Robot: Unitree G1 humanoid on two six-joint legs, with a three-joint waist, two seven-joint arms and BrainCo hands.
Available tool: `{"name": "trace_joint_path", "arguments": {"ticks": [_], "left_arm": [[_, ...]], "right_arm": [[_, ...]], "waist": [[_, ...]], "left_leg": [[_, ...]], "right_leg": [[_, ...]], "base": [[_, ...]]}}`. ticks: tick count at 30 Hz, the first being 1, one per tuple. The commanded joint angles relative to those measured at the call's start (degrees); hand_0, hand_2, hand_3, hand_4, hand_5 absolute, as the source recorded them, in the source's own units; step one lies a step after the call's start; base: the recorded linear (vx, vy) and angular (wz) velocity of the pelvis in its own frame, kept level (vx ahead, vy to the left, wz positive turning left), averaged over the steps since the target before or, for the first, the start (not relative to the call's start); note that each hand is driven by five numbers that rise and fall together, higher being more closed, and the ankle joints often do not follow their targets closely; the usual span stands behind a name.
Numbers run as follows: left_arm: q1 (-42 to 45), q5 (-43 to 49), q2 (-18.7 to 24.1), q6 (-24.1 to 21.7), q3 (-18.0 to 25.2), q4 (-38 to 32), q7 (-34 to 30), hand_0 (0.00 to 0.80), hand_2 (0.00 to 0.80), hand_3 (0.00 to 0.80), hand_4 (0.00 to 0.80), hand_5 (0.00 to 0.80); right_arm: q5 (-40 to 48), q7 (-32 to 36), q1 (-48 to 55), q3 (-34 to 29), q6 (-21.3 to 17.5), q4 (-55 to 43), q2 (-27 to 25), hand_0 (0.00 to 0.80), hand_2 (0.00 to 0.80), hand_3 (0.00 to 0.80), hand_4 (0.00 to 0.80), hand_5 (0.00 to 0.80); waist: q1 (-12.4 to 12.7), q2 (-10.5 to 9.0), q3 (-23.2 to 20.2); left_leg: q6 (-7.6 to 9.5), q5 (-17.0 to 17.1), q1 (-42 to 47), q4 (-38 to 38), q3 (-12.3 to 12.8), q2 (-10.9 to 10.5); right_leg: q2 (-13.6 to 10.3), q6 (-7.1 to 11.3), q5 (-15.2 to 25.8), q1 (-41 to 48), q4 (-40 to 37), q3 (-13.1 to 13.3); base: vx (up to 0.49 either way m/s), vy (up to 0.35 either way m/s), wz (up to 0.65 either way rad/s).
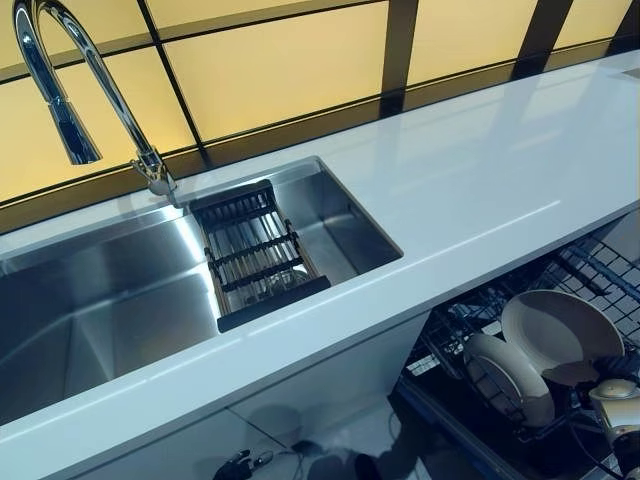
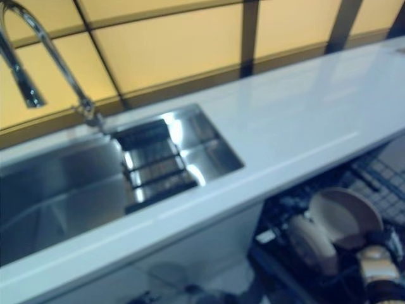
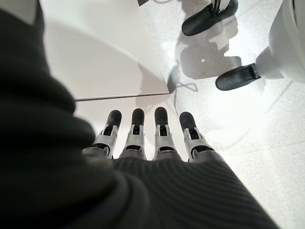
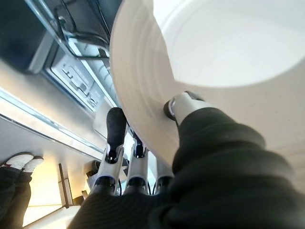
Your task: Take plates into dishwasher
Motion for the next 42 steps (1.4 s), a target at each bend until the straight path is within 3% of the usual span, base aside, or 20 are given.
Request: {"name": "trace_joint_path", "arguments": {"ticks": [1, 12, 19, 21, 22, 23, 32, 42], "left_arm": [[-2.0, 1.2, 1.1, -2.0, -1.8, 1.0, -0.1, 0.0, 0.0, 0.0, 0.0, 0.0], [-2.5, 2.1, 0.9, -1.7, -2.0, 1.5, 0.1, 0.0, 0.0, 0.0, 0.0, 0.0], [-2.6, 2.8, 0.9, -1.5, -1.7, 1.5, 0.4, 0.0, 0.0, 0.0, 0.0, 0.0], [-2.6, 2.8, 1.0, -1.4, -1.6, 1.4, 0.6, 0.0, 0.0, 0.0, 0.0, 0.0], [-2.7, 2.8, 1.1, -1.3, -1.5, 1.5, 0.5, 0.0, 0.0, 0.0, 0.0, 0.0], [-2.6, 2.9, 1.1, -1.3, -1.5, 1.4, 0.7, 0.0, 0.0, 0.0, 0.0, 0.0], [-2.2, 2.6, 1.4, -1.3, -0.1, 1.4, 1.3, 0.0, 0.0, 0.0, 0.0, 0.0], [-1.4, 2.8, 1.9, -1.4, 2.3, 1.8, 1.6, 0.0, 0.0, 0.0, 0.0, 0.0]], "right_arm": [[-0.8, -1.5, -6.2, 1.8, 0.0, 3.1, 0.0, 0.8, 0.8, 0.8, 0.8, 0.8], [-4.6, 2.2, -6.3, 4.8, 0.0, 6.6, 1.6, 0.8, 0.8, 0.8, 0.8, 0.8], [-4.7, 0.9, -4.9, 4.8, -0.1, 4.7, 1.9, 0.794, 0.794, 0.794, 0.794, 0.794], [-4.8, 0.7, -4.2, 4.2, -0.3, 4.0, 1.6, 0.637, 0.637, 0.637, 0.637, 0.637], [-4.5, -0.1, -3.8, 3.9, -0.6, 3.5, 1.5, 0.132, 0.132, 0.132, 0.132, 0.132], [-4.2, 0.0, -3.5, 3.7, -0.5, 2.9, 1.4, 0.0, 0.0, 0.0, 0.0, 0.0], [-3.2, -0.7, -0.6, -1.0, 0.2, -2.7, -0.7, 0.0, 0.0, 0.0, 0.0, 0.0], [-4.8, 2.7, 2.9, -8.3, 0.5, -8.4, -6.4, 0.0, 0.0, 0.0, 0.0, 0.0]], "waist": [[1.7, -2.73, -1.2], [2.6, -3.11, -1.6], [2.5, -3.52, -1.6], [2.4, -3.61, -1.5], [2.3, -3.68, -1.6], [2.2, -3.77, -1.6], [1.0, -4.53, -1.7], [-0.8, -5.78, -2.2]], "left_leg": [[2.86, -3.1, -0.4, 0.2, -4.3, -0.4], [2.88, -2.9, -0.6, 0.2, -5.1, -0.4], [2.86, -2.9, -0.6, 0.2, -5.2, -0.3], [2.89, -3.0, -0.6, 0.2, -5.1, -0.3], [2.91, -2.9, -0.6, 0.2, -5.1, -0.3], [2.92, -2.9, -0.6, 0.2, -5.0, -0.3], [3.0, -3.0, -0.2, 0.2, -4.4, -0.1], [2.91, -3.1, 0.0, 0.2, -2.9, 0.4]], "right_leg": [[-0.2, 1.86, -1.6, 0.6, 0.2, 0.5], [-0.3, 1.83, -1.6, 0.7, 0.2, 0.3], [-0.3, 1.92, -1.6, 0.7, 0.2, 0.4], [-0.2, 1.94, -1.6, 0.7, 0.2, 0.5], [-0.2, 1.98, -1.5, 0.7, 0.2, 0.7], [-0.1, 2.0, -1.5, 0.6, 0.2, 0.7], [0.3, 2.02, -1.4, 0.9, 0.2, 2.0], [0.9, 2.14, -1.1, 0.7, 0.2, 3.3]], "base": [[-0.016, 0.012, 0.04], [-0.004, 0.003, 0.04], [0.001, 0.0, 0.01], [0.0, 0.0, 0.0], [0.0, 0.0, 0.0], [0.0, 0.0, 0.0], [0.0, 0.0, 0.0], [0.006, 0.002, -0.02]]}}
